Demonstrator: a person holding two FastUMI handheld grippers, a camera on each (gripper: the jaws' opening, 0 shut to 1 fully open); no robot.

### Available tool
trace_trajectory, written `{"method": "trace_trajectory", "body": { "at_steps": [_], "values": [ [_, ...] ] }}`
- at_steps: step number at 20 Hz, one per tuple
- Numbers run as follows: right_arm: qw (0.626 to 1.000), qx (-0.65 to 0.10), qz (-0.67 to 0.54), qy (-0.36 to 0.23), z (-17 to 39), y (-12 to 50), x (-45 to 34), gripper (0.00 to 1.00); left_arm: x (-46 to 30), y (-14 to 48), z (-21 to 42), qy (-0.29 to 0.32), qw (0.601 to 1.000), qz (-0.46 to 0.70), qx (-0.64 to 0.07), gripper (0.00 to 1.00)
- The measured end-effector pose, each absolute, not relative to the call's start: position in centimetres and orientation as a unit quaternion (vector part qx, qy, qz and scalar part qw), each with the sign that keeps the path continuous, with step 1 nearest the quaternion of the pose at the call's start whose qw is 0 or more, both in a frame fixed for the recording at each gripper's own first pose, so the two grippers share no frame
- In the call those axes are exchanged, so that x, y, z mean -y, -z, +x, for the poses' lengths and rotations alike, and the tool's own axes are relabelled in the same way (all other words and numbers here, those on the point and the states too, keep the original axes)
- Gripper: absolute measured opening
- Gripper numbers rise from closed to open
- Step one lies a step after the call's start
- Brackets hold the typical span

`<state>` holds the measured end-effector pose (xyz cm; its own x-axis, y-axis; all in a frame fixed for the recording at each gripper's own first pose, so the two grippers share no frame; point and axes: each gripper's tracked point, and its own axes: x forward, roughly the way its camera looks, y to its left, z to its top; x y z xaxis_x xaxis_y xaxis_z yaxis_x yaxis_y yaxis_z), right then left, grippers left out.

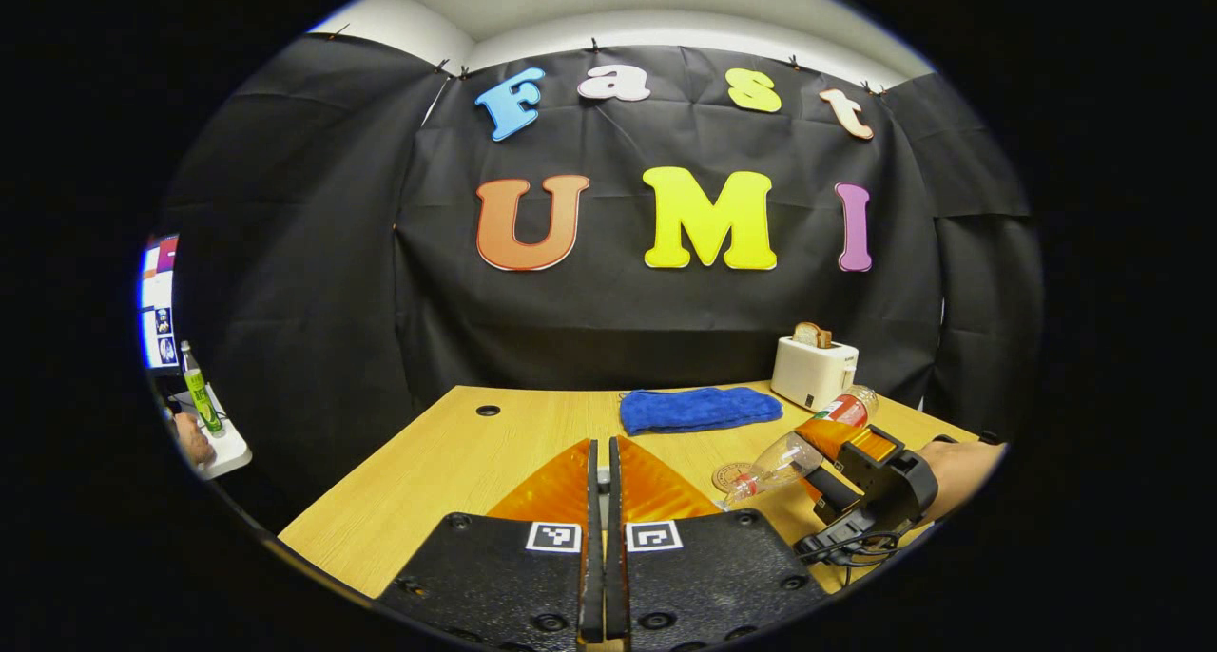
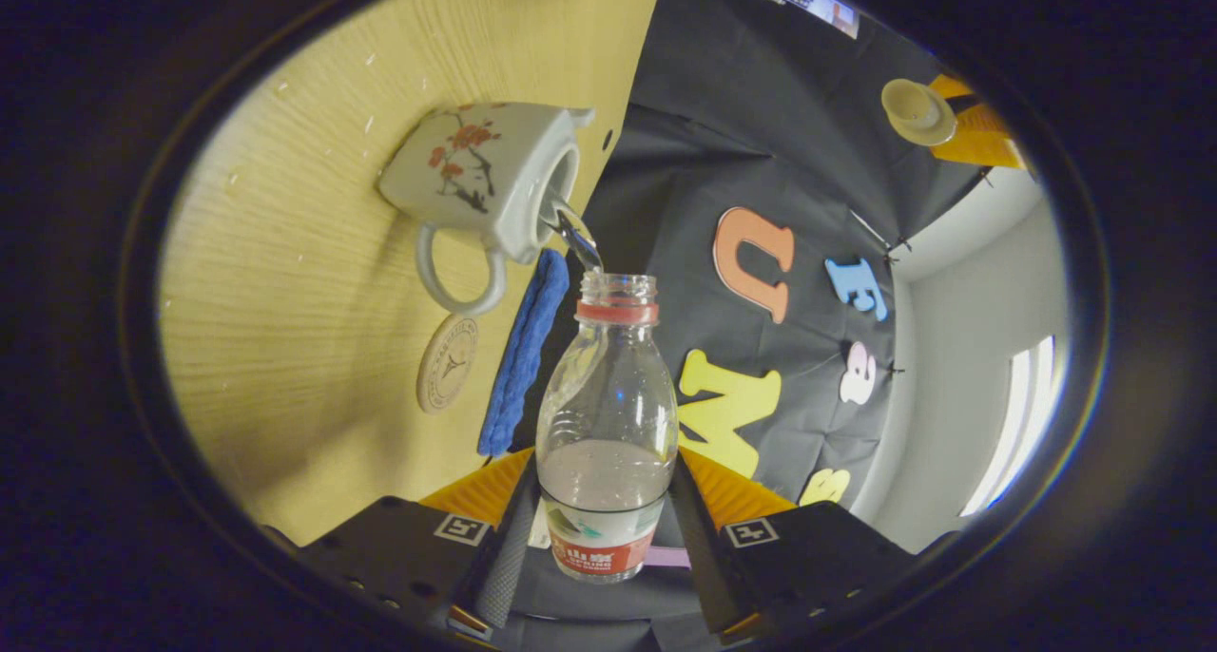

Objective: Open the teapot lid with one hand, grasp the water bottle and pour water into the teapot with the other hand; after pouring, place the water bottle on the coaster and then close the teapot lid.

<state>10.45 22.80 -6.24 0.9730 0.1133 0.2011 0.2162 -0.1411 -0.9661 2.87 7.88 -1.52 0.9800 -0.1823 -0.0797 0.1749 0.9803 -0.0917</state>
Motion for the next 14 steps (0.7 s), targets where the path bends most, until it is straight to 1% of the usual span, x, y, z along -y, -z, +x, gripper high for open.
{"method": "trace_trajectory", "body": {
  "at_steps": [6, 8, 11, 14],
  "values": [
    [0.623, 0.132, -0.769, 0.049, 10.2, 5.5, -23.4, 0.75, -7.8, 1.6, 2.8, 0.093, 0.994, -0.04, -0.047, 0.04],
    [0.613, 0.143, -0.775, 0.053, 10.0, 5.1, -23.8, 0.74, -7.8, 1.7, 2.8, 0.093, 0.994, -0.037, -0.048, 0.04],
    [0.596, 0.159, -0.785, 0.057, 9.6, 4.7, -24.4, 0.75, -7.7, 1.7, 2.7, 0.095, 0.994, -0.034, -0.048, 0.04],
    [0.571, 0.178, -0.799, 0.066, 9.2, 3.9, -25.0, 0.74, -7.7, 1.8, 2.8, 0.095, 0.994, -0.032, -0.049, 0.04]
  ]
}}
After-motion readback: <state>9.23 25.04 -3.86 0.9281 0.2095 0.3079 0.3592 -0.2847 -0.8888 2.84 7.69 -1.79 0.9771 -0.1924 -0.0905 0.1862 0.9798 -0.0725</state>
